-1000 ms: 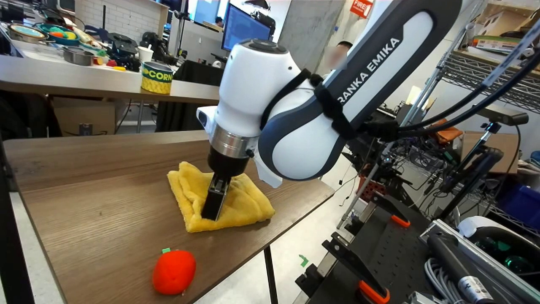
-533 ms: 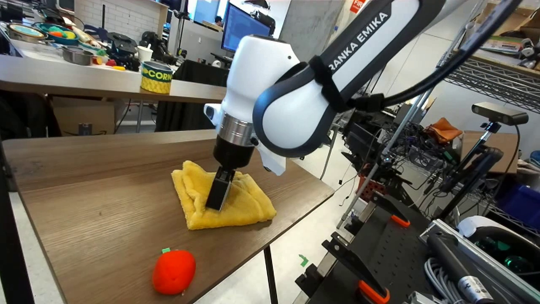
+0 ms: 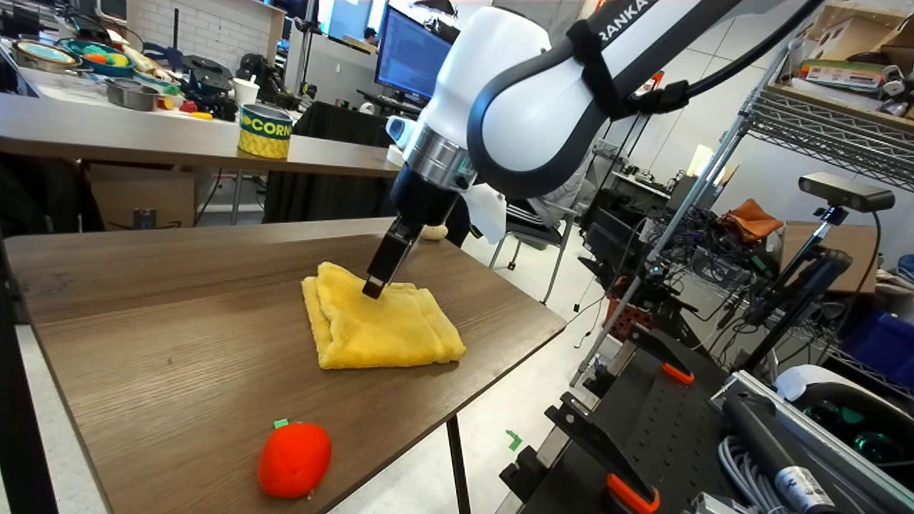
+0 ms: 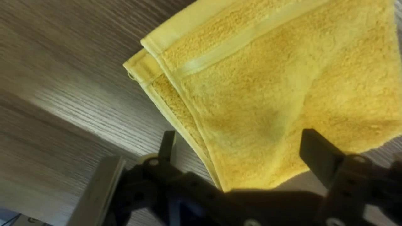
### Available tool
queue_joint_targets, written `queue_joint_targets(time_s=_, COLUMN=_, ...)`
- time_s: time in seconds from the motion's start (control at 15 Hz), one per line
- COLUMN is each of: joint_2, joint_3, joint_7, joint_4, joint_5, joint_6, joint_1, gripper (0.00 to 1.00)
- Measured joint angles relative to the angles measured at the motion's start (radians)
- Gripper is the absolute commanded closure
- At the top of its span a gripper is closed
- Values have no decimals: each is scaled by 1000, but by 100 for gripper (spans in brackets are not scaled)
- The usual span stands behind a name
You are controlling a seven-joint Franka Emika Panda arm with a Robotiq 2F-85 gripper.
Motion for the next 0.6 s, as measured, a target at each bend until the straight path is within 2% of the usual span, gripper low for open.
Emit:
queue_joint_targets(time_s=0.4, joint_2=-21, joint_3=61, joint_7=-9, joint_4=-39, joint_5=6, joint_6=-3, joint_1=0, gripper=0)
queue_joint_targets(time_s=0.6, joint_2=9, joint_3=48, joint_7=6, joint_4=-27, joint_5=21, joint_6=-32, joint_1=16, gripper=0)
